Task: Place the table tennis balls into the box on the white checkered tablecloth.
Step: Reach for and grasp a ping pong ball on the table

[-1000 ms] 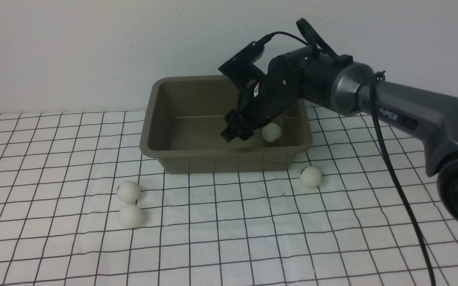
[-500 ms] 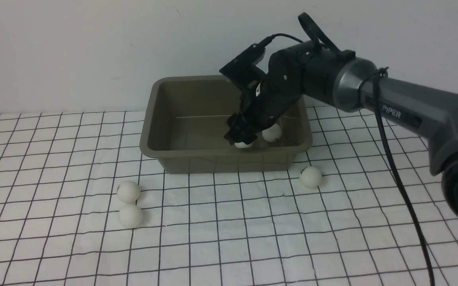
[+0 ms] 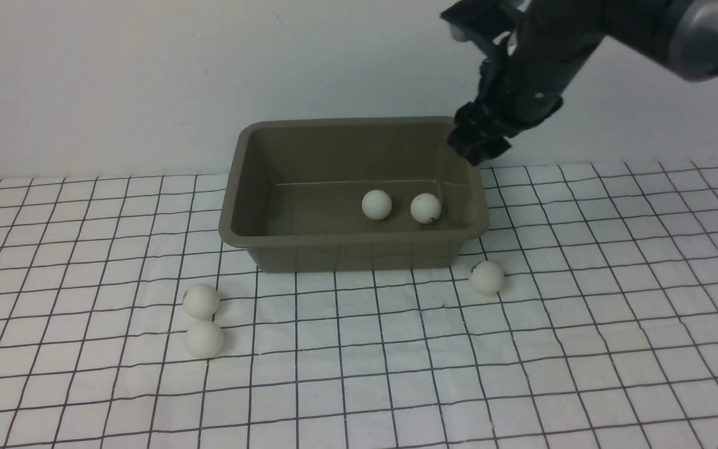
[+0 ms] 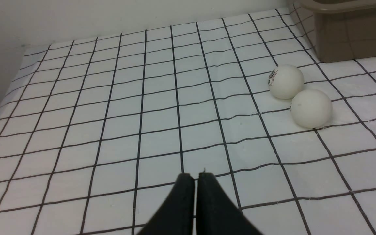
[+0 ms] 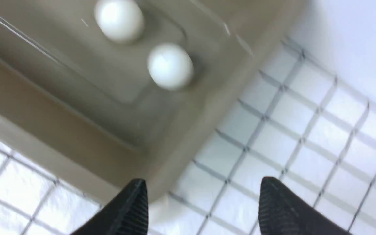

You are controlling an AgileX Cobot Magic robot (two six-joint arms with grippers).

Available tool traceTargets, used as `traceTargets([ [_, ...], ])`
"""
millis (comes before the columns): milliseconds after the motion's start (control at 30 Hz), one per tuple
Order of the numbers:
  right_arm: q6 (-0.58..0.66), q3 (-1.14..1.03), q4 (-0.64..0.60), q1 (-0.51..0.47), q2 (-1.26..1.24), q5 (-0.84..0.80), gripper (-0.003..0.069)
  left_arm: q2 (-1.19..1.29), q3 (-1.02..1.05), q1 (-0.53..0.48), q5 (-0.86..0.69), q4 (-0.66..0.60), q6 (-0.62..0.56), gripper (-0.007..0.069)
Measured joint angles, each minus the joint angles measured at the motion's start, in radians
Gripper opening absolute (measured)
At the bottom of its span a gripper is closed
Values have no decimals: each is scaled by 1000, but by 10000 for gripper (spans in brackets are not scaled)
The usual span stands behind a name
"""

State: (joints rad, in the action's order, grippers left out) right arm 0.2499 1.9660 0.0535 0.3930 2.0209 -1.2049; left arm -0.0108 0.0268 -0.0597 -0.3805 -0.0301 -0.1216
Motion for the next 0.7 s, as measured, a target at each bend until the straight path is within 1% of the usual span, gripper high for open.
traceTargets([
  [133,6,-19,-54,-43,-11,-16,419,0,0,0,0,0,0,-4],
  [200,29,-61,-130,-80,-34,-14,419,0,0,0,0,0,0,-4],
  [333,78,-169,-210,-103,-85,28,419,0,0,0,0,0,0,-4],
  [467,121,-346,-269,-104,-163,126,419,0,0,0,0,0,0,-4],
  [500,129,-412,-273,-104,-188,167,419,0,0,0,0,0,0,-4],
  [533,129,-421,-274,-104,-191,173,419,0,0,0,0,0,0,-4],
  [567,133,-487,-275,-104,-213,216,419,0,0,0,0,0,0,-4],
  [600,133,-505,-275,-104,-216,222,419,0,0,0,0,0,0,-4],
  [633,134,-593,-278,-104,-244,289,419,0,0,0,0,0,0,-4],
  [700,136,-651,-278,-103,-255,346,419,0,0,0,0,0,0,-4],
])
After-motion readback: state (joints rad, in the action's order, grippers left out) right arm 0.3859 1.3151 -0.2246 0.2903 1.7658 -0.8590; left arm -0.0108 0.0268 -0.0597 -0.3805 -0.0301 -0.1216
